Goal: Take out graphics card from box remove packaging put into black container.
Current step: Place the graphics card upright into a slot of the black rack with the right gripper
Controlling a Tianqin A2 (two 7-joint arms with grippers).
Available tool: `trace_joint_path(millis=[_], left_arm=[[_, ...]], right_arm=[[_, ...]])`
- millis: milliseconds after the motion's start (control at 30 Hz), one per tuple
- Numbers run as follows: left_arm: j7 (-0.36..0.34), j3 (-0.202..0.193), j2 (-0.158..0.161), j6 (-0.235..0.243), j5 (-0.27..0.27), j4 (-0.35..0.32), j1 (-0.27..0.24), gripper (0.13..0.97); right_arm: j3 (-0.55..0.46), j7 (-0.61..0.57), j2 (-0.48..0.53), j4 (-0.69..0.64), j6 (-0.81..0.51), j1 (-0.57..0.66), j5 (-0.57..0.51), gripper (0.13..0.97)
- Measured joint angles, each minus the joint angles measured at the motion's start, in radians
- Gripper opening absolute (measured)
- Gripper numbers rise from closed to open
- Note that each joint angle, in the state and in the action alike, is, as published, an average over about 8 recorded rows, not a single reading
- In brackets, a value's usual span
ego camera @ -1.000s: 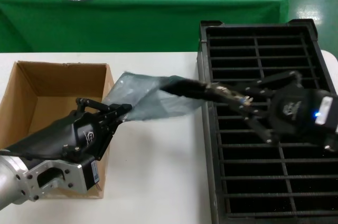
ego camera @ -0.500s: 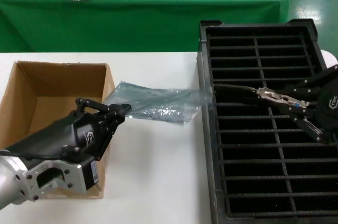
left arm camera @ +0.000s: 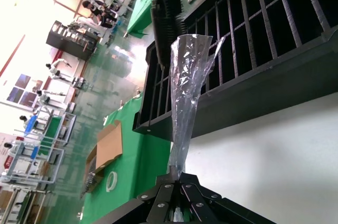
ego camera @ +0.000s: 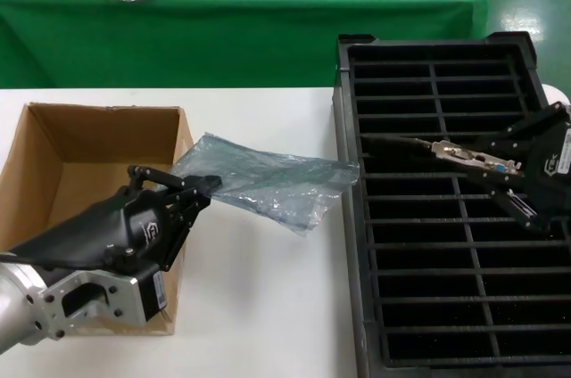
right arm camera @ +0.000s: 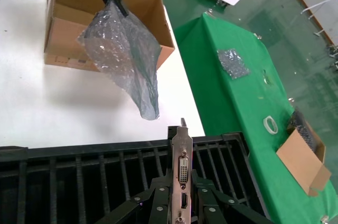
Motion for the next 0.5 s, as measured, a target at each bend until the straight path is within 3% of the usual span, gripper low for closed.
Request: trace_joint_path(millis=[500], left_arm=[[0.000,0.000,0.000,0.000,0.000,0.000,0.000,0.139]], right_arm=[[-0.004,-0.001,-0.007,0.000,0.000,0.002,-0.008,0.188]])
